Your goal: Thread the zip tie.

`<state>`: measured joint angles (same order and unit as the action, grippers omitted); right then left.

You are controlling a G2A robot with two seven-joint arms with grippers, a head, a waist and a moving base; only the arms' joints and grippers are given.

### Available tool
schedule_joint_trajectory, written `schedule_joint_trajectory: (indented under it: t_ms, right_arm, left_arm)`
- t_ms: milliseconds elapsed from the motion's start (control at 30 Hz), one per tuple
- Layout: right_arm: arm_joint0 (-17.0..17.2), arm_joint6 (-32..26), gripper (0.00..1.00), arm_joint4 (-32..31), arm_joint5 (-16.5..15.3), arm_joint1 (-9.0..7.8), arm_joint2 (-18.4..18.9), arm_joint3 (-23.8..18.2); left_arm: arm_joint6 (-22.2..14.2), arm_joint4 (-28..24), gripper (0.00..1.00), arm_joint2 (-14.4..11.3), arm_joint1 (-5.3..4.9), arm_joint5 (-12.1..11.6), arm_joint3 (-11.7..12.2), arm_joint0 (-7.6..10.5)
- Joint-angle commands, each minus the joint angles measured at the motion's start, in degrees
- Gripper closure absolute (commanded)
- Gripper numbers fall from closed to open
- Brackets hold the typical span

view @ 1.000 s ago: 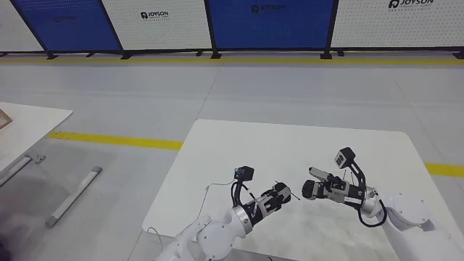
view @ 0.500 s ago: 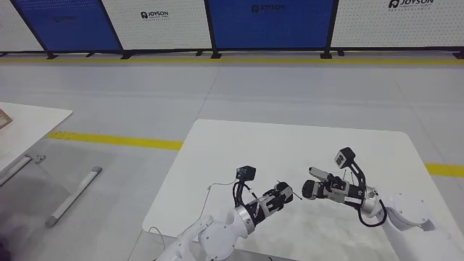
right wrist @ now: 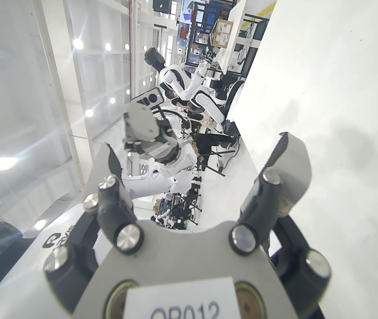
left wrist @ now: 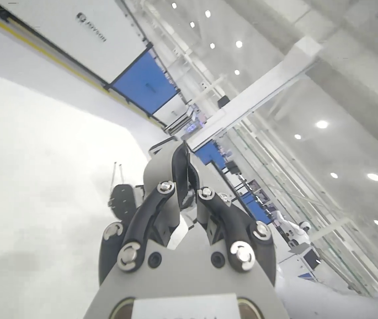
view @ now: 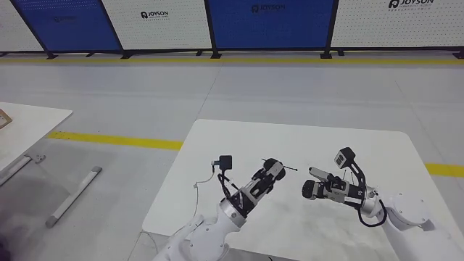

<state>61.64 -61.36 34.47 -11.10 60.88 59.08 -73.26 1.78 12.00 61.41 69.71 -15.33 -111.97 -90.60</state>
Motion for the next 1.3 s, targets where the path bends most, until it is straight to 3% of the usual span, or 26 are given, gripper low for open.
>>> schedule_joint_trajectory:
  t_ms: [0, 133, 633, 733, 867, 1033, 1200, 1233, 1267]
  right_arm:
    - [0.00, 0.00, 0.00, 0.00, 0.00, 0.00, 0.00, 0.00]
    - [0.00, 0.00, 0.00, 0.00, 0.00, 0.00, 0.00, 0.00]
    - [0.00, 0.00, 0.00, 0.00, 0.00, 0.00, 0.00, 0.00]
    - [0.00, 0.00, 0.00, 0.00, 0.00, 0.00, 0.00, 0.00]
    - [0.00, 0.00, 0.00, 0.00, 0.00, 0.00, 0.00, 0.00]
    - [0.00, 0.00, 0.00, 0.00, 0.00, 0.00, 0.00, 0.00]
    - [0.00, 0.00, 0.00, 0.00, 0.00, 0.00, 0.00, 0.00]
    - [0.00, 0.00, 0.00, 0.00, 0.00, 0.00, 0.00, 0.00]
    - [0.00, 0.00, 0.00, 0.00, 0.00, 0.00, 0.00, 0.00]
  left_arm:
    - [0.88, 1.13, 1.00, 0.42, -0.18, -4.03, -1.61, -1.46]
    - [1.58, 4.27, 1.00, -0.11, -0.47, -4.15, -4.51, -3.14]
    - [0.72, 5.31, 1.00, -0.66, -0.48, -3.69, -4.28, -2.77]
    - [-1.73, 8.78, 1.00, -1.06, -0.61, -0.74, -3.85, -2.44]
    - [-6.25, 14.87, 1.00, -3.03, -0.65, 5.76, -2.67, -1.63]
    - [-7.36, 14.04, 1.00, -4.20, -0.12, 13.13, 0.05, 0.80]
    - [-8.65, 14.69, 1.00, -5.38, 0.10, 15.16, 2.82, 2.22]
    - [-8.12, 13.01, 1.00, -5.56, 0.21, 14.60, 2.86, 2.03]
    - [-8.89, 7.76, 1.00, -5.75, 0.37, 12.87, 2.35, 1.57]
